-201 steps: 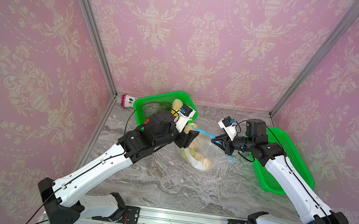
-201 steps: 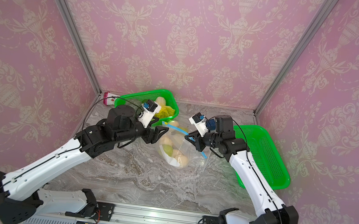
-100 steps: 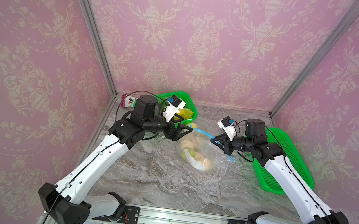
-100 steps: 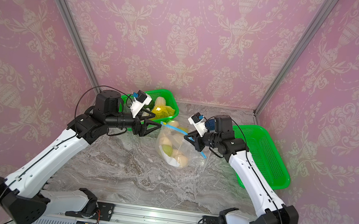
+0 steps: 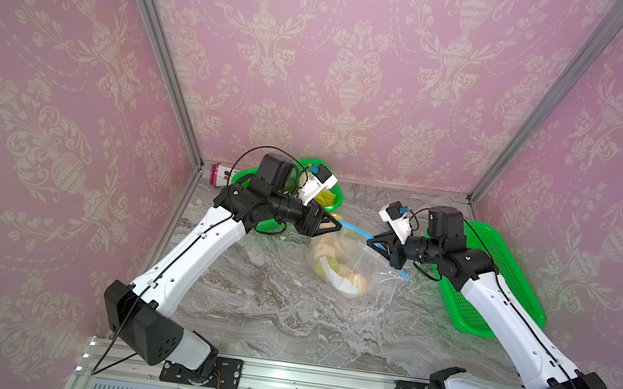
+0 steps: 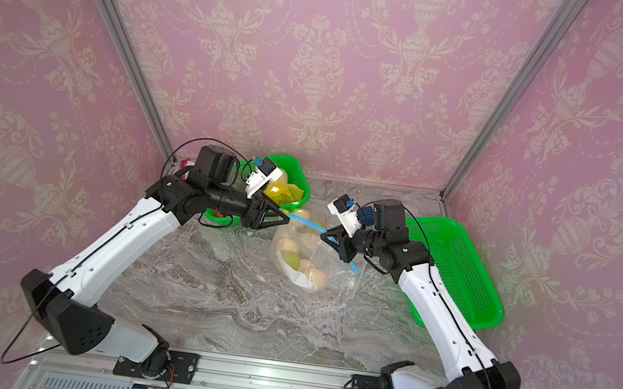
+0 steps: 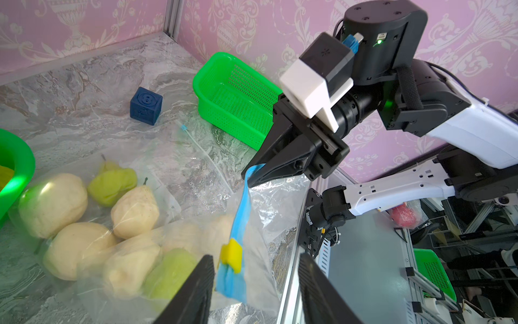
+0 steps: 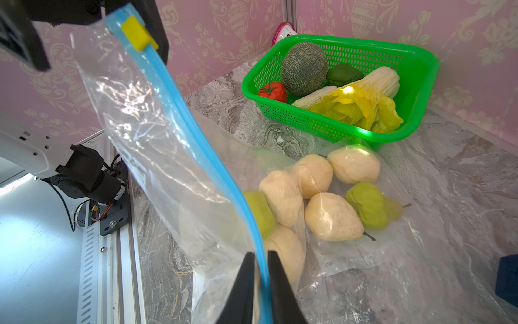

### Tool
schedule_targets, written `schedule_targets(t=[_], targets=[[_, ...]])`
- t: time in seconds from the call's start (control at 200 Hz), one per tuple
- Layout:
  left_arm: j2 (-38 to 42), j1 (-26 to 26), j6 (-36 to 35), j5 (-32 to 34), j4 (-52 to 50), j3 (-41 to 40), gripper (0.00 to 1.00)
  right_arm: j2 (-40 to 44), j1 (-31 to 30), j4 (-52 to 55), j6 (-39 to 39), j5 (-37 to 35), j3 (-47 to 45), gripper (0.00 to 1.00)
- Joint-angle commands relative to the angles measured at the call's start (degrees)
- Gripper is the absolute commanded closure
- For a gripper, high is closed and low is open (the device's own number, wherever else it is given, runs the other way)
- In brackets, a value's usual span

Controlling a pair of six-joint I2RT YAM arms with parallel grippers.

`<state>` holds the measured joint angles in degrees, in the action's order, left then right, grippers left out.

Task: Open the zip-top bag and take out the pear
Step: Adjust the zipper food storage bag at the center of the board.

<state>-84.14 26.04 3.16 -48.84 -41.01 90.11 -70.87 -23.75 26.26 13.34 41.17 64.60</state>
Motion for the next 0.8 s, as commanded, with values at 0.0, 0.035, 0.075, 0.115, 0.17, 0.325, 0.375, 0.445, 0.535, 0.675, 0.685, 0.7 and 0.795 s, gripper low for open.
schedule_targets(t=[0.0,0.035,0.075,0.115,0.17,0.325,0.375,0.445,0.535,0.675,0.685,0.7,0.795], targets=[[-0.2,-0.3,0.7,-1.4,-4.5,1.9,0.5,1.4,-0.3,-1.1,0.7,-0.4,-0.3,0.86],[-0.1,-0.3,0.8,-1.6,-4.3,1.8,0.53,1.4,-0.3,-1.1,0.7,-0.3,-0.3,0.86],[0.0,-0.3,0.9,-1.9,-3.9,1.5,0.58,1.4,-0.3,-1.1,0.7,-0.3,-0.3,0.86],[0.0,-0.3,0.4,-2.1,-4.0,1.5,0.65,1.4,-0.3,-1.1,0.7,-0.2,-0.3,0.86],[0.3,-0.3,-1.1,-2.0,-4.5,1.4,0.74,1.4,-0.3,-1.1,0.7,-0.2,-0.3,0.86],[2.5,-0.2,-3.5,-2.5,-0.8,-1.2,0.87,1.0,-0.3,-2.0,-0.2,0.4,0.1,0.82],[3.6,-0.2,-4.1,-2.7,1.4,-2.6,0.93,1.0,-0.3,-3.0,-1.2,0.5,0.3,0.64],[4.5,-0.2,-5.1,-2.6,3.4,-3.9,0.98,1.1,-0.3,-5.3,-3.0,2.5,0.4,0.38],[4.7,-0.2,-8.1,-3.0,3.1,-4.0,1.0,1.4,-0.5,-10.9,-7.2,5.6,0.3,0.34],[4.2,-0.2,-10.3,-3.7,3.1,-4.1,1.0,1.1,-1.2,-21.9,-14.9,10.0,0.5,0.34],[4.1,-0.2,-10.4,-3.7,3.2,-4.1,1.0,1.0,-1.3,-22.5,-15.4,10.3,0.6,0.34],[4.0,-0.2,-10.5,-3.9,3.3,-4.1,1.0,0.8,-1.5,-23.6,-16.1,10.5,0.7,0.34],[3.1,-0.2,-10.8,-5.1,4.0,-4.0,1.0,-1.3,-3.3,-26.6,-18.9,11.3,3.4,0.33]])
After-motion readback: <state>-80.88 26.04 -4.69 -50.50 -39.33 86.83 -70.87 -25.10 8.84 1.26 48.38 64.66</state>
